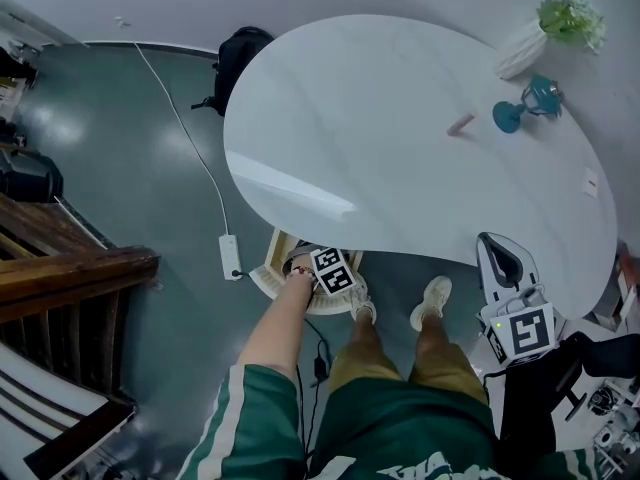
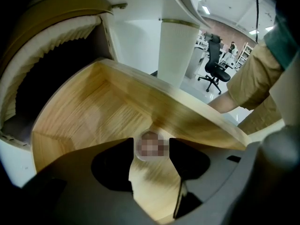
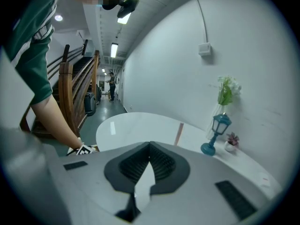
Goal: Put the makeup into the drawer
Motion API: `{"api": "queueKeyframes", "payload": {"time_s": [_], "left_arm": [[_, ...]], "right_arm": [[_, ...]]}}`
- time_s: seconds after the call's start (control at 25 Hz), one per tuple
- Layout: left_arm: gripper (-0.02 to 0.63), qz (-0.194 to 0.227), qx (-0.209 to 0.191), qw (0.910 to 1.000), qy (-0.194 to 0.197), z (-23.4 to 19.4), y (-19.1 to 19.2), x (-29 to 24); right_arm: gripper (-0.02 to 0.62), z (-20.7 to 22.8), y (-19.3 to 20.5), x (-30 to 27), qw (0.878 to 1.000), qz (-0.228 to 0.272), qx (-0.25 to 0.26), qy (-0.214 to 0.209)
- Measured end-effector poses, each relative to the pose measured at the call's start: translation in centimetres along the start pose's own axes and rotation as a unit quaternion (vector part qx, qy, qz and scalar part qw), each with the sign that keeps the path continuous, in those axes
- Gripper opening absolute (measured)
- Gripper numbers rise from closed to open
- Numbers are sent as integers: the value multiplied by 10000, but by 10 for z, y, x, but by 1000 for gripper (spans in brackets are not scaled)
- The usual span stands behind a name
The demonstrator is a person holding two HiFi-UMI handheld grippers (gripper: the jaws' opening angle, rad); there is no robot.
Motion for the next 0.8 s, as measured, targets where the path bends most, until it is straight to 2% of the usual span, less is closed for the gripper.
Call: {"api": "queueKeyframes", "payload": {"time_s": [0.2, 0.32, 0.52, 0.8], "left_arm": [[244, -33, 130, 9999, -19, 4, 5, 5], [244, 87, 338, 9993, -127, 2, 3, 17], [247, 319, 672, 9956, -571, -10, -4, 48], [250, 528, 1340, 9851, -944, -13, -2, 100]], "right_arm": [[5, -7, -4, -4, 9999, 72, 12, -73], [5, -13, -9, -5, 9998, 134, 25, -131], [5, -28, -27, -11, 9990, 331, 73, -282], [5, -60, -68, -23, 9954, 749, 159, -583]]}}
Point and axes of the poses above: the fingertips, and each gripper's own axes: x backward along the fingers, z to its right, y out of its underside, the point moved 1 cm from there along x, backward along the fingers, and after that the axes turned 12 degrees about -x, right-handed, at the moved point
